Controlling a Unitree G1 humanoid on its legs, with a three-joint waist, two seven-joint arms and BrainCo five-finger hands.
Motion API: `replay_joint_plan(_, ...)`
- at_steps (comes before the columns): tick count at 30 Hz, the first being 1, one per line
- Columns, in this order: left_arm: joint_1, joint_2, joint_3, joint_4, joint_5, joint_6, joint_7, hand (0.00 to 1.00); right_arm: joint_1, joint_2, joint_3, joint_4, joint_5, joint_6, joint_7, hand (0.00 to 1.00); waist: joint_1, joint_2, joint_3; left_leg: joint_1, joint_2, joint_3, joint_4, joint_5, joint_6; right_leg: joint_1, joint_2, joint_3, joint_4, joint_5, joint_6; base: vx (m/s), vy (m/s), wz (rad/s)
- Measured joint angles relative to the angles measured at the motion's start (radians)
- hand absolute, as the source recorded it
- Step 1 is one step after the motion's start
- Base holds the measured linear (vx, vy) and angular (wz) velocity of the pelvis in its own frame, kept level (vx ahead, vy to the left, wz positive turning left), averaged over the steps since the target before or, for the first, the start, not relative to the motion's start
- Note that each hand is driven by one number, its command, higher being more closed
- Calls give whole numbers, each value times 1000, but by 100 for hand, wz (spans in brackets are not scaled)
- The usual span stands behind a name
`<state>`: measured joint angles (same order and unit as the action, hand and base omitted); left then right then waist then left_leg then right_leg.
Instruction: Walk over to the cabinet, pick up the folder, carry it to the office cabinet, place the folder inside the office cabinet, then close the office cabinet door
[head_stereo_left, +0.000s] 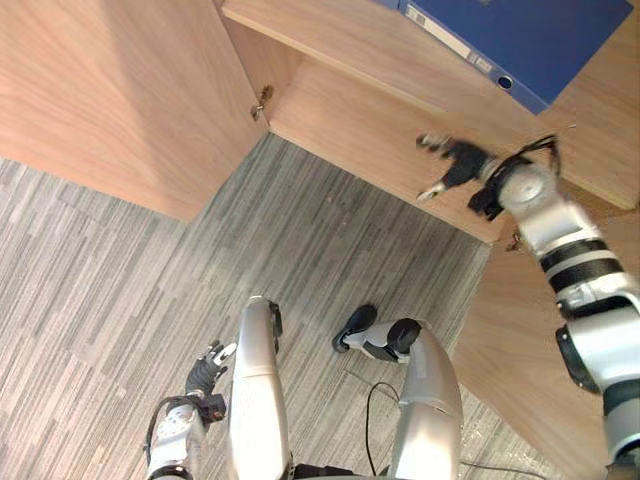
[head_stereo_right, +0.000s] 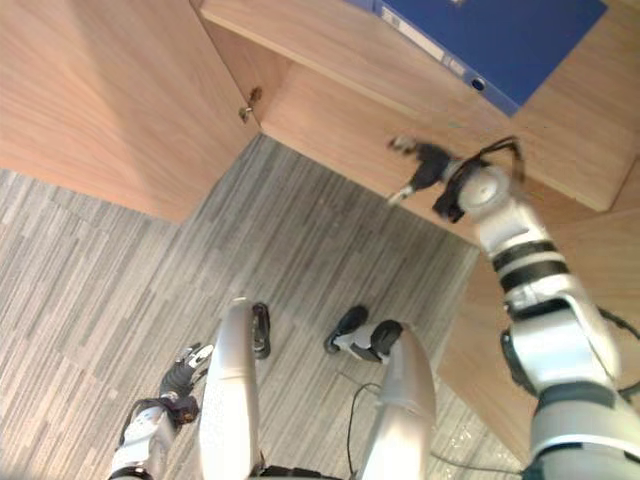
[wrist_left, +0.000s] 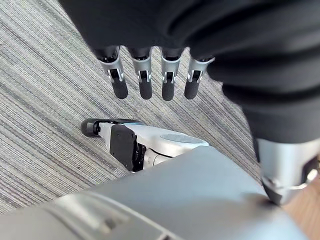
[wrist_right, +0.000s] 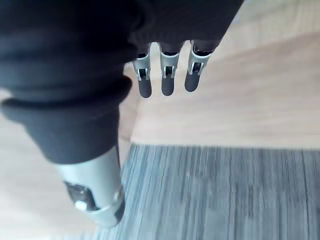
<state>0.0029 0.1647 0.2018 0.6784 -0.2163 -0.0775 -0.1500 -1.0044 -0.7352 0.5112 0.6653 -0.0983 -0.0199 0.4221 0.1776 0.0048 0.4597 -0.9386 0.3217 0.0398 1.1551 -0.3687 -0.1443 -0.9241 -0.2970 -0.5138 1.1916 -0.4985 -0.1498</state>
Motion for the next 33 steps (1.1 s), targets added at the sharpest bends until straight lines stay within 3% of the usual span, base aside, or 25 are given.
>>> replay_joint_plan(6, -1, 1, 3, 6, 24, -2, 0, 0, 86, -2, 82, -64, -6, -1, 98, 0, 3, 0, 3, 28, -1, 5, -12, 2, -5, 29, 1, -1, -14, 2, -2, 2, 108, 1)
replay_joint_plan(11, -3, 0, 3, 23, 32, 0, 0, 0, 122, -2, 110, -114, -96, -4, 108, 0, 7, 0, 3, 57, -1, 10, -40, 2, -3, 54, 12, -1, -44, 7, 11, -10, 117, -1)
replay_joint_plan(14, -10, -2, 4, 44, 38, 5, 1, 0, 150, 10, 120, -116, -161, -4, 103, 0, 6, 0, 3, 94, -2, 19, -69, 3, -5, 86, 14, -6, -68, 20, -9, 13, 78, 0)
replay_joint_plan(23, -10, -7, -27, 89, 90, 10, 1, 0, 216, 15, 119, -115, -201, -9, 43, 0, -11, -8, -1, 316, -37, 73, -302, 77, 1, 285, 35, -29, -274, 99, 30, 21, 85, 5)
replay_joint_plan(26, -8, 5, -28, 139, 95, 11, 2, 0, 226, 43, 95, -115, -199, -13, 4, 0, -24, -29, -21, 396, -53, 99, -402, 114, 7, 348, 51, -29, -367, 142, 41, 26, 81, -4)
replay_joint_plan(29, -8, 9, -39, 180, 100, 10, 4, 0, 270, 58, 13, -100, -194, -22, -41, 0, -28, -40, -53, 483, -82, 121, -528, 163, 17, 418, 64, -31, -478, 198, 56, 49, 86, 3)
replay_joint_plan(33, 18, 1, -45, 231, 136, 10, 14, 0, 351, 149, -147, 2, -126, -21, -115, 0, -44, -39, -132, 618, -118, 163, -746, 249, 35, 526, 110, -32, -692, 305, 78, 74, 75, -8)
